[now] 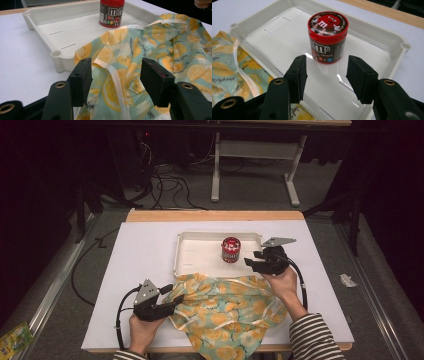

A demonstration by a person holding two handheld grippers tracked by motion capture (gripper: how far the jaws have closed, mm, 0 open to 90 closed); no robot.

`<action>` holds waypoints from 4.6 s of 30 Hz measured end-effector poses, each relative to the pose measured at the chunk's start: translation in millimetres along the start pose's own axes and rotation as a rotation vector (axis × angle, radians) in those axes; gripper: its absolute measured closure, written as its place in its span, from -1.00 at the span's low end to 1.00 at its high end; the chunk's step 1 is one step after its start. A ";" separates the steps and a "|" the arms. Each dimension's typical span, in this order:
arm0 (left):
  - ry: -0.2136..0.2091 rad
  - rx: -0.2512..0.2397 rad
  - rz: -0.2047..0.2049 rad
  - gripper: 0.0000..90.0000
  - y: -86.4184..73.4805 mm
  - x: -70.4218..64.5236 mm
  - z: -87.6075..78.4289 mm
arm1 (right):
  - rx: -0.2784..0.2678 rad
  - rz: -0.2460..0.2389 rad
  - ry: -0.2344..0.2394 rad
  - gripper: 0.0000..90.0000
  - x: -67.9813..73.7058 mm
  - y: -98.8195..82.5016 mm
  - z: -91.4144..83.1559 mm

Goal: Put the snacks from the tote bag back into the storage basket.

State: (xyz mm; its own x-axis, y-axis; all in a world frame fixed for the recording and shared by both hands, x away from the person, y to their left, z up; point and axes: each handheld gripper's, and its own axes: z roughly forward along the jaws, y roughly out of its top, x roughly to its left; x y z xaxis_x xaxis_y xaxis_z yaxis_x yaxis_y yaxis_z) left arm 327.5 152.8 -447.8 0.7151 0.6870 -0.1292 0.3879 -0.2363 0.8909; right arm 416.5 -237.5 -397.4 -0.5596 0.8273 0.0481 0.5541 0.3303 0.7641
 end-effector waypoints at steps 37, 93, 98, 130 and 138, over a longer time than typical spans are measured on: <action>0.055 -0.019 -0.059 -0.04 -6.0 18.5 -17.8 | -0.049 0.047 -0.032 0.14 -16.1 -27.9 -34.0; 0.131 -0.042 -0.130 -0.03 -22.6 38.6 -37.5 | -0.181 0.208 -0.132 0.17 -55.8 -109.5 -91.9; 0.134 -0.040 -0.142 -0.03 -24.7 40.3 -36.7 | -0.183 0.235 -0.144 0.17 -58.2 -120.5 -93.3; 0.204 0.004 -0.197 -0.02 -35.9 57.7 -21.7 | -0.164 0.281 -0.209 0.17 -71.3 -145.7 -77.1; 0.221 0.024 -0.199 -0.02 -38.4 60.4 -18.1 | -0.161 0.292 -0.226 0.17 -71.9 -149.7 -72.7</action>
State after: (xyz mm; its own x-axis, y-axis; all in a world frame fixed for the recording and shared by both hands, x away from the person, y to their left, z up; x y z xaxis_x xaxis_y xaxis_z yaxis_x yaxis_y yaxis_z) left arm 345.3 215.8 -481.9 0.4809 0.8536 -0.2004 0.5232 -0.0959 0.8468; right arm 329.0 -379.5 -468.5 -0.2335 0.9608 0.1495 0.5564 0.0059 0.8309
